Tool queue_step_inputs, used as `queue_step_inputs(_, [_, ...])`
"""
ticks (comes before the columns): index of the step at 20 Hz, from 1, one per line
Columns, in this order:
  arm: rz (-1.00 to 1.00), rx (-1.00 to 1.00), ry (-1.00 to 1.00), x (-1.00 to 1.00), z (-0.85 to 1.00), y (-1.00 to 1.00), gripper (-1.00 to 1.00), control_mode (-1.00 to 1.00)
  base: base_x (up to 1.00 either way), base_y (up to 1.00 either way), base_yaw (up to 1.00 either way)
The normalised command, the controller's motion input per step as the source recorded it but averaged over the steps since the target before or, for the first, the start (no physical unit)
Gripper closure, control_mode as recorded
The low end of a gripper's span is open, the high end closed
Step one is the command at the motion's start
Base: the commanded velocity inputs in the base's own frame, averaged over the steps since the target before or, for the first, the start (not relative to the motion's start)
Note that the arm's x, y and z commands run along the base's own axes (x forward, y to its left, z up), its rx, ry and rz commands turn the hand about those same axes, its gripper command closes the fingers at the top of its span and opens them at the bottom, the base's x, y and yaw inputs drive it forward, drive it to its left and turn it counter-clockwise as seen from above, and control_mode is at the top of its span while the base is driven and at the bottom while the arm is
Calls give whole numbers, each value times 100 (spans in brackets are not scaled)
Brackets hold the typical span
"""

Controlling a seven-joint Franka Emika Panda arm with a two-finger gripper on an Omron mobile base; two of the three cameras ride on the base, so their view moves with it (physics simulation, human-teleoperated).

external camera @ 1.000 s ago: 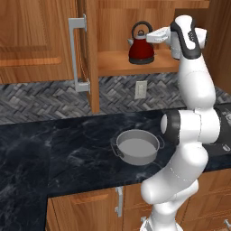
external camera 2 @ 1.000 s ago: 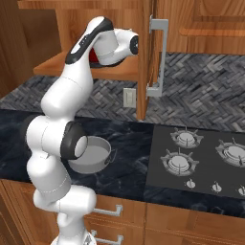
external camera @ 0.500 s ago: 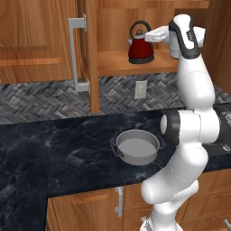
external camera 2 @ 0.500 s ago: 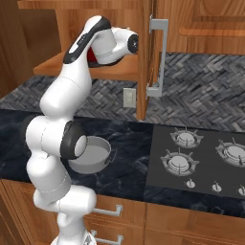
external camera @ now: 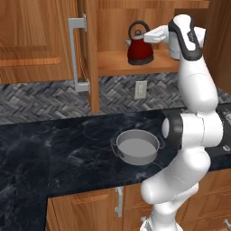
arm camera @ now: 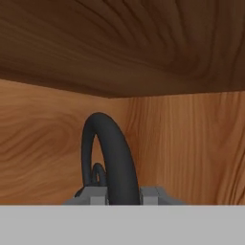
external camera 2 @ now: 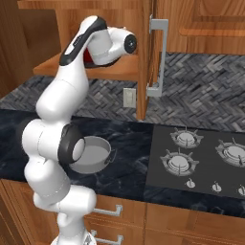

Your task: Pick the kettle from the cabinet and place it on a stove burner. Then pick the pot from the counter and place it on another stove burner. Finally, turn both burners on.

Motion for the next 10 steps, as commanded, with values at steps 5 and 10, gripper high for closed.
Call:
queue_step_inputs(5, [-4, 0, -1, -34, 0, 26, 100, -100, 0, 0, 0])
queue_step_inputs(10, [-7, 0, -4, -45, 0, 31, 100, -100, 0, 0, 0])
